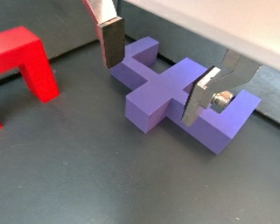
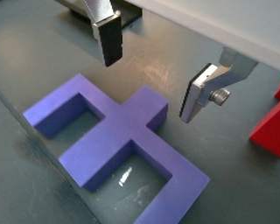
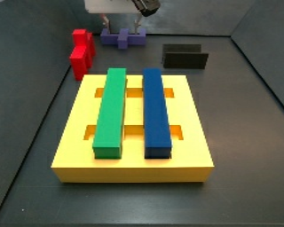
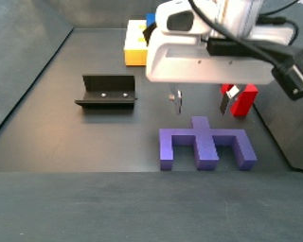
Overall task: Pick up the purple object. Move up. Place the purple object on the fixture. Regrasp the purple object. Move to above the board. Insert the purple object.
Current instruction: Pick up the purple object.
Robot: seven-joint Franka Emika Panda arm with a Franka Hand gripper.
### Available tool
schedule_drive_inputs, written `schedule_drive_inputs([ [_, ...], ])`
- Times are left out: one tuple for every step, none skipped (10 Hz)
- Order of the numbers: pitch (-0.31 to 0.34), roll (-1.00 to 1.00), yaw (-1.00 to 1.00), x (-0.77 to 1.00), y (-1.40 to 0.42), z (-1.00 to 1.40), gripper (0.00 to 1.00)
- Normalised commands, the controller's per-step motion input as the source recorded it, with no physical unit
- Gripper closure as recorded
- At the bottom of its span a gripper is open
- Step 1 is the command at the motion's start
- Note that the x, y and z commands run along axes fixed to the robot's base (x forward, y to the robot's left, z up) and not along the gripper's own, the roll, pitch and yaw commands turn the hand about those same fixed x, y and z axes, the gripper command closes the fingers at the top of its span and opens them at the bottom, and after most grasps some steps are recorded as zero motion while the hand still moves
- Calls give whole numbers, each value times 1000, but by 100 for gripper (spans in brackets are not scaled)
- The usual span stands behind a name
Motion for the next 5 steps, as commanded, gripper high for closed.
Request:
schedule_drive_inputs([
  [-117,0,-3,-71,0,-651,0],
  [-66,0,-23,-83,80,-574,0],
  [-69,24,0,-80,109,-446,0],
  [-53,0,0,-54,143,-397,0],
  [-13,-4,0,0,100,-377,0],
])
